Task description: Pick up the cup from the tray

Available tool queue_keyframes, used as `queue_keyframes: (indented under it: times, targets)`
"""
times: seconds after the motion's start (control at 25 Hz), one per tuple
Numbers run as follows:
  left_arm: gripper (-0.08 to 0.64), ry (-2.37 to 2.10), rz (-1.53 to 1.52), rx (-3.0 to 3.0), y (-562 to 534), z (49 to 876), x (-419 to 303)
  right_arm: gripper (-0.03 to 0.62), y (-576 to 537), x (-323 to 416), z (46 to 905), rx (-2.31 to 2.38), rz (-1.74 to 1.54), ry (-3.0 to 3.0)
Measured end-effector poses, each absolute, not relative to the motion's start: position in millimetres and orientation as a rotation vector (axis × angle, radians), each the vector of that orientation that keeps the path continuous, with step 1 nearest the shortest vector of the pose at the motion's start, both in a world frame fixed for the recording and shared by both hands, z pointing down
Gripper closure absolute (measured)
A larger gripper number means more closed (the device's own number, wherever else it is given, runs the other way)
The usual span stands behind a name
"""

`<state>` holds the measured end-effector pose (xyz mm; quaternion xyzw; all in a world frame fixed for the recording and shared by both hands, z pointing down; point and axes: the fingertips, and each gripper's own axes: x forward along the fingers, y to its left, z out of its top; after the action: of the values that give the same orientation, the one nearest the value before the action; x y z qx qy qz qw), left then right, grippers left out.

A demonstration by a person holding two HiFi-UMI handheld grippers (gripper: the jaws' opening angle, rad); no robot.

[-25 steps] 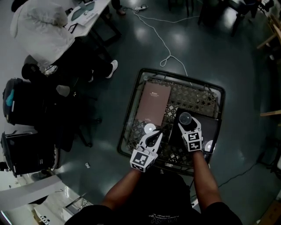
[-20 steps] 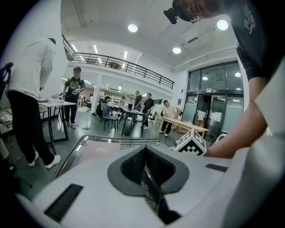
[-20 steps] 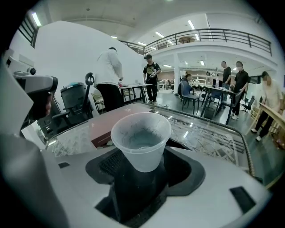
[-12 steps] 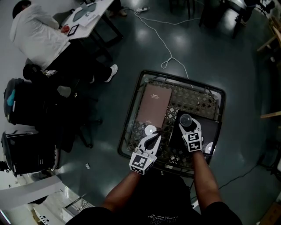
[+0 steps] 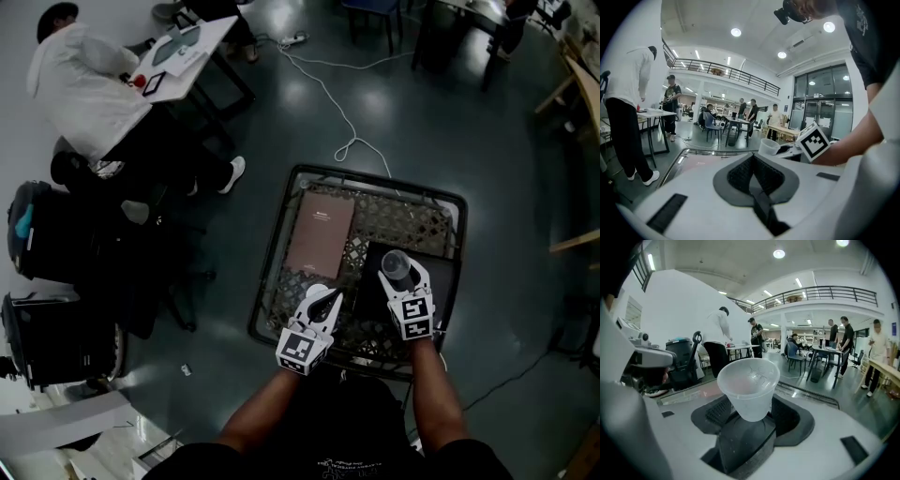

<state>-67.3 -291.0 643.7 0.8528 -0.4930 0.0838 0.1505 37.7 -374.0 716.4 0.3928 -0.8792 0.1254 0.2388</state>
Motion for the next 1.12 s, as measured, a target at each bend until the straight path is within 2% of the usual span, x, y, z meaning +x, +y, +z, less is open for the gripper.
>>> queue_keyframes:
  times: [0.64, 1.12]
  targets:
    - [0.551, -1.349, 0.147, 2.593, -284.7, 584.1, -24.5, 0.316, -310.3, 95.8, 560.6, 1.376, 0.138, -2.567]
    - [0.551, -1.281, 0.108, 2.701, -272.6, 554.4, 16.8, 0.324, -270.8, 146.1, 540.8, 1.573, 0.019, -2.512]
